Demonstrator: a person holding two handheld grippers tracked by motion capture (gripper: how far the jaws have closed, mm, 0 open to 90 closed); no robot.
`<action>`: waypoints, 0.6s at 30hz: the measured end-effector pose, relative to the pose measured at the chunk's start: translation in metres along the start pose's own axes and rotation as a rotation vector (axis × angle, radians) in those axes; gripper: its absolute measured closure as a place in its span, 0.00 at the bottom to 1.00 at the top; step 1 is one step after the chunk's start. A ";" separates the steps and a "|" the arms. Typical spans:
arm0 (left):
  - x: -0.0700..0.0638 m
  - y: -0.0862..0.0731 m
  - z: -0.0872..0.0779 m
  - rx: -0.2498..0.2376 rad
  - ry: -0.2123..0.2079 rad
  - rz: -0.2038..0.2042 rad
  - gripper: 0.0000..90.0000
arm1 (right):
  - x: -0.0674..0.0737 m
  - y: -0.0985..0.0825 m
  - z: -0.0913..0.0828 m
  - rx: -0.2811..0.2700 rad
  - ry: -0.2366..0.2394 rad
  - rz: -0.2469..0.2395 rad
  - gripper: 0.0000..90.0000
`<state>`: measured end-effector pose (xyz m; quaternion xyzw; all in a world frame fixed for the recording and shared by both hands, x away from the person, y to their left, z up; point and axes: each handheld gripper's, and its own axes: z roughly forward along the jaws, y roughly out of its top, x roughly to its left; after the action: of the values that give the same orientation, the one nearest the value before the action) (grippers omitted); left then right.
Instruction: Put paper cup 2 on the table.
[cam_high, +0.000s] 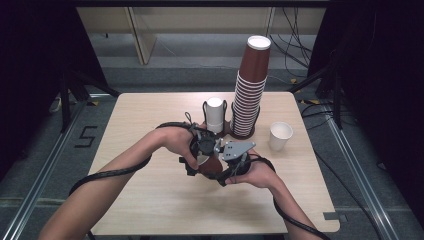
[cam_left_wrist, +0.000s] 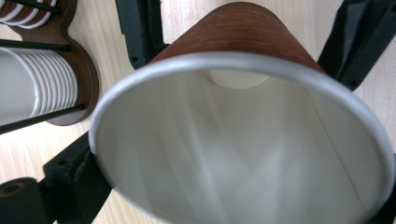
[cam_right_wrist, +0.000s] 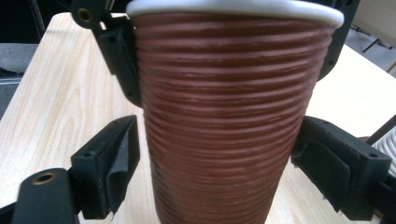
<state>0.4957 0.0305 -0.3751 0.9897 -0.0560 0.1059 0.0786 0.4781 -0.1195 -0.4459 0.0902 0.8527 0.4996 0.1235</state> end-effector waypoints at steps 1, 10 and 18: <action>0.000 0.000 -0.001 0.006 0.001 0.008 0.07 | -0.001 0.000 -0.001 0.009 0.006 -0.008 0.18; 0.001 0.003 -0.003 -0.006 0.005 0.021 0.07 | 0.004 -0.004 0.002 0.008 0.021 0.065 0.19; 0.000 0.003 -0.004 -0.023 0.002 0.021 0.07 | -0.001 -0.006 0.001 0.002 0.014 -0.001 0.21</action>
<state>0.4949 0.0280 -0.3707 0.9880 -0.0674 0.1070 0.0888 0.4797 -0.1215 -0.4515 0.0864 0.8542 0.4991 0.1174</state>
